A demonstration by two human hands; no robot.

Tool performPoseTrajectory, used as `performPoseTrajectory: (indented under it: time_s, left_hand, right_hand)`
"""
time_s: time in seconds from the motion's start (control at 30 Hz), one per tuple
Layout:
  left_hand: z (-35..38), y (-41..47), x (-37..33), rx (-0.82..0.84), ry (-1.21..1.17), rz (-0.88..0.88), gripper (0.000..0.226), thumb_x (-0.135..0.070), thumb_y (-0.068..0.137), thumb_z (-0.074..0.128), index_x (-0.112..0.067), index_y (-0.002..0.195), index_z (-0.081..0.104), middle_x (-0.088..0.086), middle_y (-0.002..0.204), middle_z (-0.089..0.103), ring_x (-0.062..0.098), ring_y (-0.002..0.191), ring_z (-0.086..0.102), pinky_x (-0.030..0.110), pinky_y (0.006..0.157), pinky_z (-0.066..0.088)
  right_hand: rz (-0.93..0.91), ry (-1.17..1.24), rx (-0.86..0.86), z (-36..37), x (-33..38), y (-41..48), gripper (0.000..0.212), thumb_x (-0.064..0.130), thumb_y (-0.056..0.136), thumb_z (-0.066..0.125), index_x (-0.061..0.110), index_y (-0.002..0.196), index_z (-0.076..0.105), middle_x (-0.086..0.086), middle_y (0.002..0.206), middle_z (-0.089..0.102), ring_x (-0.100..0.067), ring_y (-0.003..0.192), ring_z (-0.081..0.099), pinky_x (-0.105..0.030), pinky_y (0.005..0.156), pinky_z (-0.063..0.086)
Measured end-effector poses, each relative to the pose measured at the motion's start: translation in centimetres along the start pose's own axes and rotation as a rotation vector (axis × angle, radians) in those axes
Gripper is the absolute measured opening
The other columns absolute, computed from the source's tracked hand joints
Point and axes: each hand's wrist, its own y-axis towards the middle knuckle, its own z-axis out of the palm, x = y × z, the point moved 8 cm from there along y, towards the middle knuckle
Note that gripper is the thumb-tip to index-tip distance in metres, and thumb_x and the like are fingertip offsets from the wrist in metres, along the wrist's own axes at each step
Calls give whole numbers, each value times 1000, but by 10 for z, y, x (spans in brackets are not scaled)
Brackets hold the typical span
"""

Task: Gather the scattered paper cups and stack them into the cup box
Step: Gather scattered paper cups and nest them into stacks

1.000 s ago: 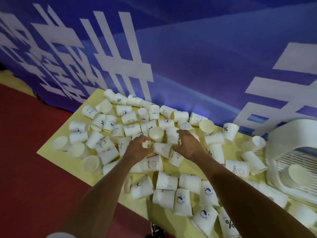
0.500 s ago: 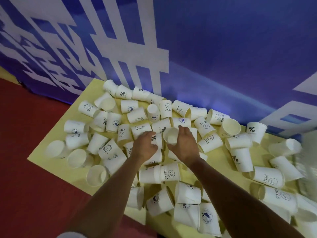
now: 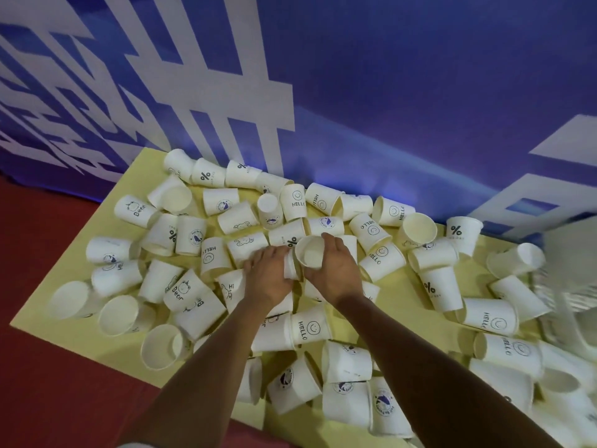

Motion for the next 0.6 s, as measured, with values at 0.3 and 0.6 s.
performPoseTrajectory:
  time_s: [0.3,0.6]
  left_hand:
    - [-43,-18,-29,-164,-120,-25,78,-55,69,76,-21,133,48,5,125,49,28,120,44,45,96,40]
    - [-45,-42,-157,-150,-288,162,79,-48,67,79,-17,134,51,6,126,55,28,117,49,43,103,41]
  right_hand:
    - [23,91,-157,-82,-13,-13,76,37,79,75,19,144,42,-2,134,53,-23,120,55,-37,93,50]
    - [115,178,-314,-191,-104,-68,62,42,77,75,24,131,49,2,126,57,-22,113,58,-36,86,51]
